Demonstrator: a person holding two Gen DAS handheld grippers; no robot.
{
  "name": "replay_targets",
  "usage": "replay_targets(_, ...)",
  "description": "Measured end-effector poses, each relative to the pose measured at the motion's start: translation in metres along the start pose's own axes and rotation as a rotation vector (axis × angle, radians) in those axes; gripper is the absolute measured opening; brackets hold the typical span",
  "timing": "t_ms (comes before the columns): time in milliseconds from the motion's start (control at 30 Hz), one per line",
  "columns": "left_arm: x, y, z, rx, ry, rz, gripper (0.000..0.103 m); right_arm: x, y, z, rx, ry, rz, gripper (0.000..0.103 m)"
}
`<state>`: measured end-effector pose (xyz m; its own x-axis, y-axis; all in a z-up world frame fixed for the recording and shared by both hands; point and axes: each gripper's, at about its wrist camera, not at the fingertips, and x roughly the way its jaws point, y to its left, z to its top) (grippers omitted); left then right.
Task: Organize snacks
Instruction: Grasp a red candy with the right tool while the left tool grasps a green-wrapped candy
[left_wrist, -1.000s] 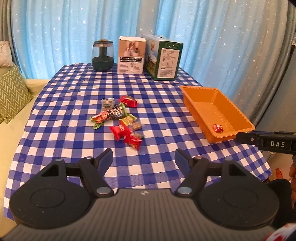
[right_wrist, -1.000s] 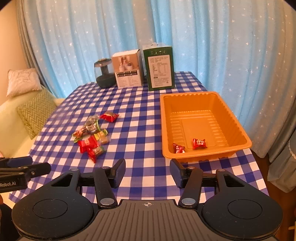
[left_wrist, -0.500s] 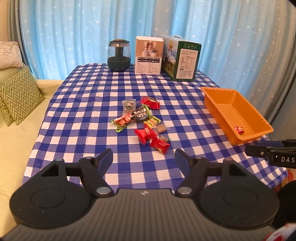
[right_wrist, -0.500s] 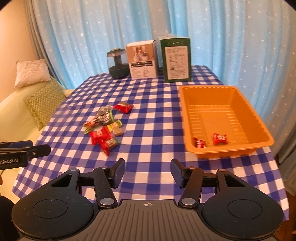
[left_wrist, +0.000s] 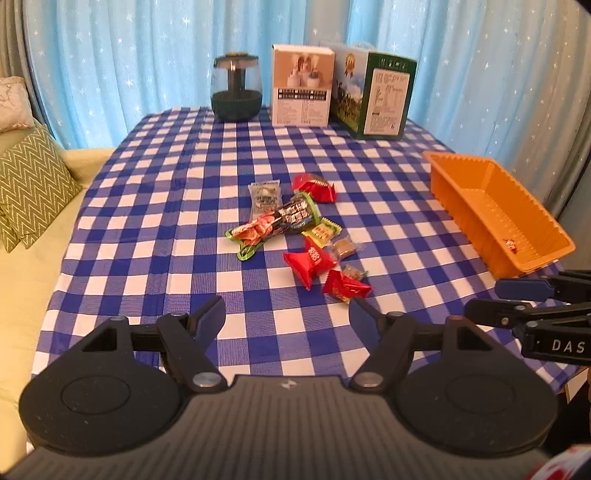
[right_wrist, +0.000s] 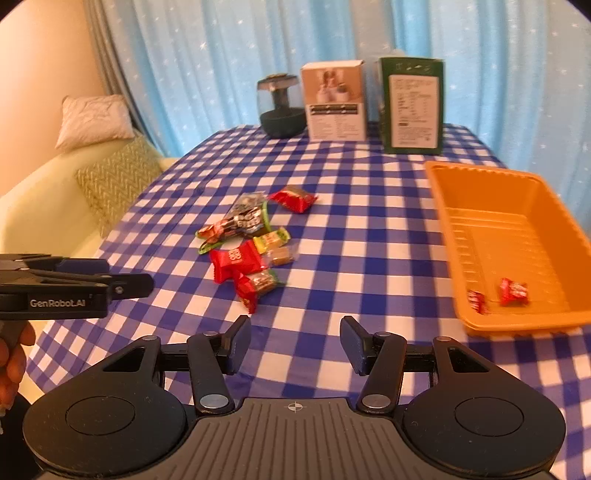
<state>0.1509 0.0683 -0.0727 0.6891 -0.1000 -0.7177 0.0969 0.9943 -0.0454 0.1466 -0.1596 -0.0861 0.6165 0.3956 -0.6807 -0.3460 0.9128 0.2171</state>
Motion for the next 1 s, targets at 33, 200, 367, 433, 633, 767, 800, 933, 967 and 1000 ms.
replay_targets(33, 0.005, 0.001, 0.000, 0.006, 0.006, 0.003, 0.071, 0.006, 0.001, 0.001, -0.007, 0.004, 0.007, 0.054)
replay_targets(200, 0.030, 0.006, 0.003, 0.055, 0.030, 0.013, 0.071, 0.036, 0.008, 0.004, -0.051, 0.018, 0.043, 0.054)
replay_targets(367, 0.051, 0.013, 0.002, 0.065, 0.042, 0.011, 0.071, 0.065, 0.019, 0.010, -0.110, 0.022, 0.062, 0.047)
replay_targets(433, 0.057, 0.016, 0.000, 0.069, 0.046, 0.012, 0.071, 0.076, 0.023, 0.012, -0.128, 0.026, 0.073, 0.042)
replay_targets(633, 0.071, 0.022, -0.005, 0.081, 0.066, 0.038, 0.071, 0.104, 0.037, 0.017, -0.200, 0.036, 0.084, 0.039)
replay_targets(767, 0.075, 0.027, -0.009, 0.065, 0.067, 0.035, 0.071, 0.118, 0.045, 0.019, -0.252, 0.049, 0.085, 0.034)
replay_targets(800, 0.076, 0.028, -0.009, 0.061, 0.067, 0.033, 0.071, 0.120, 0.047, 0.018, -0.266, 0.052, 0.084, 0.031)
replay_targets(933, 0.077, 0.031, -0.010, 0.049, 0.066, 0.028, 0.071, 0.128, 0.055, 0.015, -0.325, 0.071, 0.064, 0.022)
replay_targets(967, 0.076, 0.031, -0.010, 0.048, 0.065, 0.026, 0.071, 0.129, 0.056, 0.014, -0.335, 0.074, 0.059, 0.021)
replay_targets(1000, 0.076, 0.030, -0.010, 0.050, 0.064, 0.023, 0.071, 0.130, 0.057, 0.013, -0.345, 0.073, 0.053, 0.021)
